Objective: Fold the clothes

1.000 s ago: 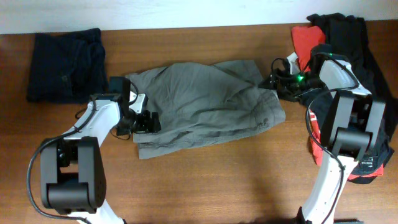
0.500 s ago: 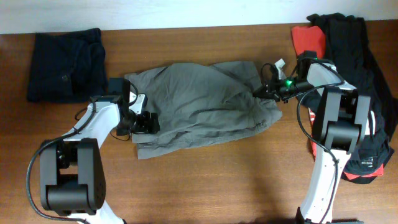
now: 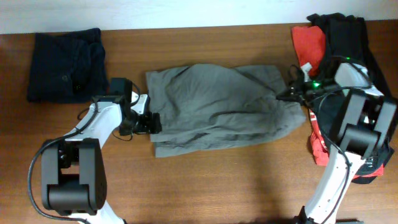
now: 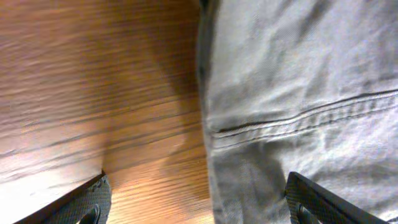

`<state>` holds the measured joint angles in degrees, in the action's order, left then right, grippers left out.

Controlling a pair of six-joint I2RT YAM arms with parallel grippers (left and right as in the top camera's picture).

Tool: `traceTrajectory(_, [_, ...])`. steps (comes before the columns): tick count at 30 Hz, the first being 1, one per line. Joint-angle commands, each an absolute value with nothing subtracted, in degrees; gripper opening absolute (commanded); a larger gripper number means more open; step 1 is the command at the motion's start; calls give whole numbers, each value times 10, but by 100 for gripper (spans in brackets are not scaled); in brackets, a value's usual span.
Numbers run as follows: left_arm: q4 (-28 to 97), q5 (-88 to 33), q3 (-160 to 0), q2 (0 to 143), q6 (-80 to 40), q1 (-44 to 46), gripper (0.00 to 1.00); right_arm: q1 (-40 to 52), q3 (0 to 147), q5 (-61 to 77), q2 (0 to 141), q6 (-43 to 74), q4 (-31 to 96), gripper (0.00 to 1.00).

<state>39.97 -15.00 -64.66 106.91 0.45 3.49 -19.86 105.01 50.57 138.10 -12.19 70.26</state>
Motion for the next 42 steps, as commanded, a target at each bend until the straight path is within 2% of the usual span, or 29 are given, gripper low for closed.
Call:
traceTrajectory(1, [390, -185, -622, 1091, 4, 62, 89, -182, 1067, 504, 1314, -149, 714, 4])
traceTrajectory(9, [367, -185, -622, 1091, -6, 82, 89, -112, 1067, 504, 1240, -147, 716, 4])
traceTrajectory(19, [366, -185, -622, 1091, -8, 82, 89, 22, 1067, 503, 1189, -126, 693, 4])
traceTrajectory(32, [366, -185, -622, 1091, -8, 82, 89, 189, 1068, 464, 1188, 29, 530, 4])
traceTrajectory(36, [367, -185, -622, 1091, -8, 82, 89, 236, 1068, 427, 1188, 80, 453, 4])
traceTrajectory(42, [367, -185, -622, 1091, -8, 82, 89, 287, 1068, 351, 1189, 100, 406, 4])
